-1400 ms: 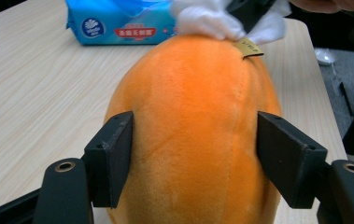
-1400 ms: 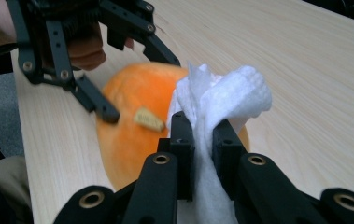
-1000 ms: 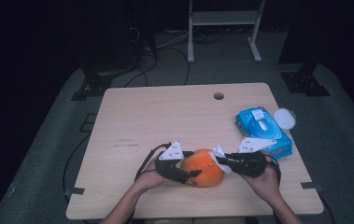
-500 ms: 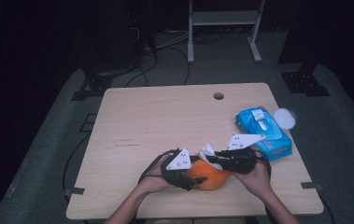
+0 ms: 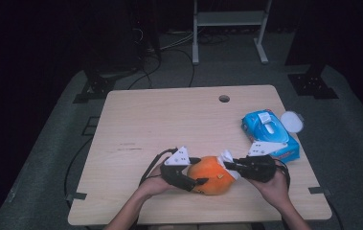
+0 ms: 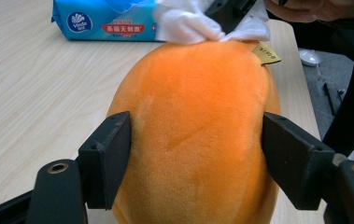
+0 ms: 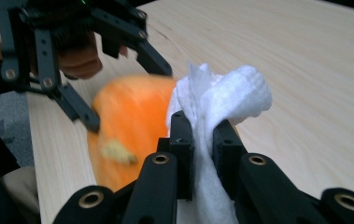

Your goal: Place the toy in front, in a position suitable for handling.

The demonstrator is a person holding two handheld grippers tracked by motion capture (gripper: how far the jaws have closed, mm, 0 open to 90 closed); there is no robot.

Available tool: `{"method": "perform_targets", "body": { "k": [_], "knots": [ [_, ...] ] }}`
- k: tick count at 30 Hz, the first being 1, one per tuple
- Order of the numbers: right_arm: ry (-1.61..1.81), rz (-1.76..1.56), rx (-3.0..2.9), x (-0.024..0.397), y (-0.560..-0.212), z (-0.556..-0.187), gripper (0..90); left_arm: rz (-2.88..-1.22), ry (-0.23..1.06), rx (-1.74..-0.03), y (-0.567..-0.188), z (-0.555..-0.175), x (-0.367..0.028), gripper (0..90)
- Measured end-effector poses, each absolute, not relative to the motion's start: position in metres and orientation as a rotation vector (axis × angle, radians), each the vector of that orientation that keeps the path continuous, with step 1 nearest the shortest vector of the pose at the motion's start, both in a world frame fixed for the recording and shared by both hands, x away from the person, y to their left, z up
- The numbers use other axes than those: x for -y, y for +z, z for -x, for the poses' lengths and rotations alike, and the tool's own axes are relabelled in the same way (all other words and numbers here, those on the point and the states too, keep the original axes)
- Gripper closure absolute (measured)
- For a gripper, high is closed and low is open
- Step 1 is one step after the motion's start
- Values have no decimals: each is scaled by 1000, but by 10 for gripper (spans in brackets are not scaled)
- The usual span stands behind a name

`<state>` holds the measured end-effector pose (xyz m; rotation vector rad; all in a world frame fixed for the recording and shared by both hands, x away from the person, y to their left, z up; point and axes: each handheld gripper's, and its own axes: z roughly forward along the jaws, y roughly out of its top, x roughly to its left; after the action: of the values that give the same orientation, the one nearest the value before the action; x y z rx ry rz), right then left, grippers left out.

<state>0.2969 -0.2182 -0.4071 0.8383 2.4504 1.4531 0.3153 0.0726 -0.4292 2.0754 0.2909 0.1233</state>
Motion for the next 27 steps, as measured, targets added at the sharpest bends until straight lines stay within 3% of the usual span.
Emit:
{"method": "perform_targets", "body": {
  "k": [8,18,27],
  "knots": [
    [1437,-886,-2457,232,-412,-290,808,-2101,144,-237,-426,-310,-66,285],
    [1461,-783,-2475,202,-398,-302,808,-2118,143,-194,-425,-306,-65,288],
    [1440,-888,-2473,226,-413,-299,808,-2106,132,-209,-427,-308,-67,293]
  ]
}}
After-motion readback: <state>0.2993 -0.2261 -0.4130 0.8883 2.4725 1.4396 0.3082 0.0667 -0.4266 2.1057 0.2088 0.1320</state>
